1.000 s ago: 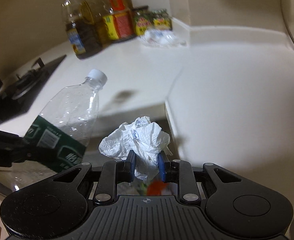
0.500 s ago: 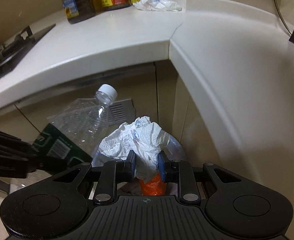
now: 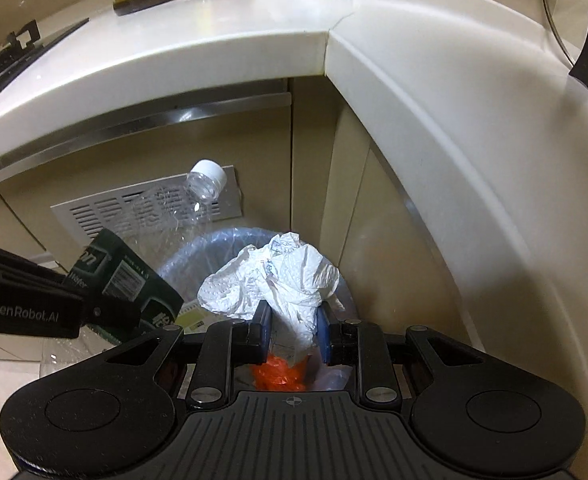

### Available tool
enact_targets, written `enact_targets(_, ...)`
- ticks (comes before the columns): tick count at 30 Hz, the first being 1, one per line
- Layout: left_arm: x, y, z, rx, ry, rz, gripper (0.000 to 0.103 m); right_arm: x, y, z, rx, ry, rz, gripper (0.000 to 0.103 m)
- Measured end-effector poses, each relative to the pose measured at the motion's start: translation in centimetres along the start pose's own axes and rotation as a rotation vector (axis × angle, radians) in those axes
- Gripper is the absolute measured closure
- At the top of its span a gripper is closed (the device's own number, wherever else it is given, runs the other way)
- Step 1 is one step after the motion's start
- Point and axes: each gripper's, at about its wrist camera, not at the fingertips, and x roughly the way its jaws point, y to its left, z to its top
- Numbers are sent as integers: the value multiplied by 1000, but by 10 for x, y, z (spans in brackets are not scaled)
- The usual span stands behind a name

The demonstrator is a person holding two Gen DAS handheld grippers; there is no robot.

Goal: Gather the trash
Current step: 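Carry the water bottle and tissue down over the wastebasket with both tools, then open both tools over the wastebasket, dropping the bottle and tissue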

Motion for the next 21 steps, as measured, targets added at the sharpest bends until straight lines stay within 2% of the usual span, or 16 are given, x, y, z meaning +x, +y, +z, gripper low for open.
enact_targets(21, 34, -4, 9, -43, 36, 27, 88, 28, 6, 0, 12, 30, -24, 79)
